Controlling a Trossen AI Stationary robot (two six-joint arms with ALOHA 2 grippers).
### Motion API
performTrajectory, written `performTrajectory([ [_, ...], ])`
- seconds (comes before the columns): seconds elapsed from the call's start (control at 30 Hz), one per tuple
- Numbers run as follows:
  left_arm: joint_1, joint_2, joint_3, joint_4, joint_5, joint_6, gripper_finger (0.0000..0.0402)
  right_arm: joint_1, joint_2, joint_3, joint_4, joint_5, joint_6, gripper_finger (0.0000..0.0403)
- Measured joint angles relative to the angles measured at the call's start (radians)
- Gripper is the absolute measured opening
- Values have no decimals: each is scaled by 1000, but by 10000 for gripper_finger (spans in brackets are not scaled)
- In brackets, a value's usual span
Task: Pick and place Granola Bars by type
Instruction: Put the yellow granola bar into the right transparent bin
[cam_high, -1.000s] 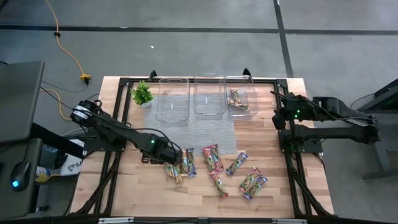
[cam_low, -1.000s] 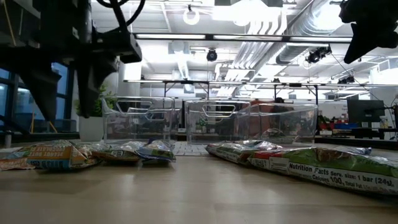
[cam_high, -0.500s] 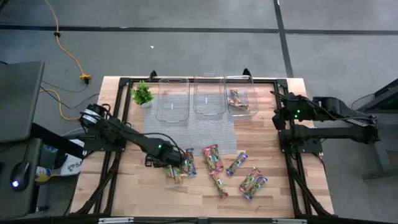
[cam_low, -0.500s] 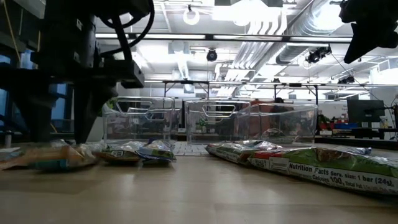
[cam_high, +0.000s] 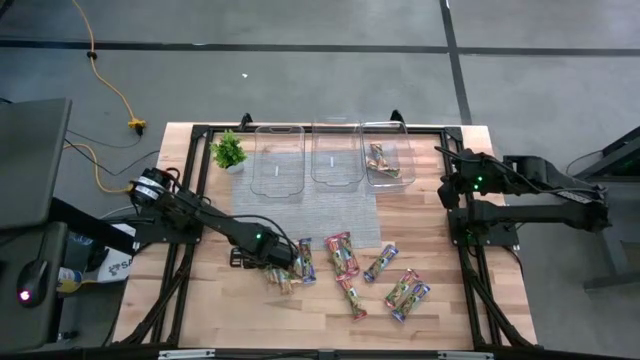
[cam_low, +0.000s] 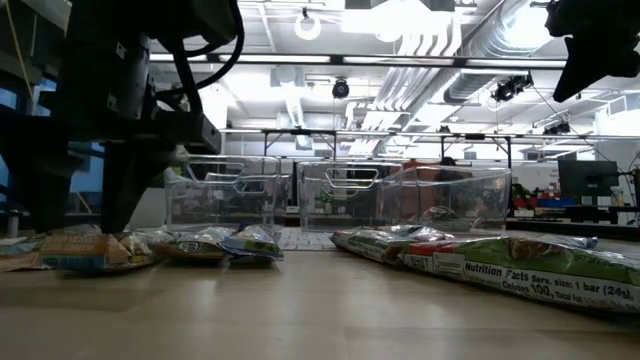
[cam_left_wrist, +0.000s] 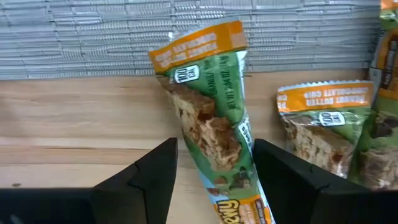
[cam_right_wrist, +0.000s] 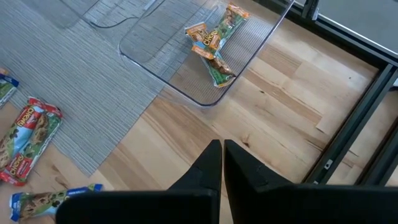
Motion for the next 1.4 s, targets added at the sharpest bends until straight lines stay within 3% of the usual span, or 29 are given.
performTrajectory([
  [0.97,0,6,0,21,-31,28,100,0,0,0,0,0,-6,0],
  [1.13,0,-37,-1,31,-44,45,77,0,0,0,0,0,-5,0],
  [1.4,21,-181,39,3,-171,84,40,0,0,0,0,0,-5,0],
])
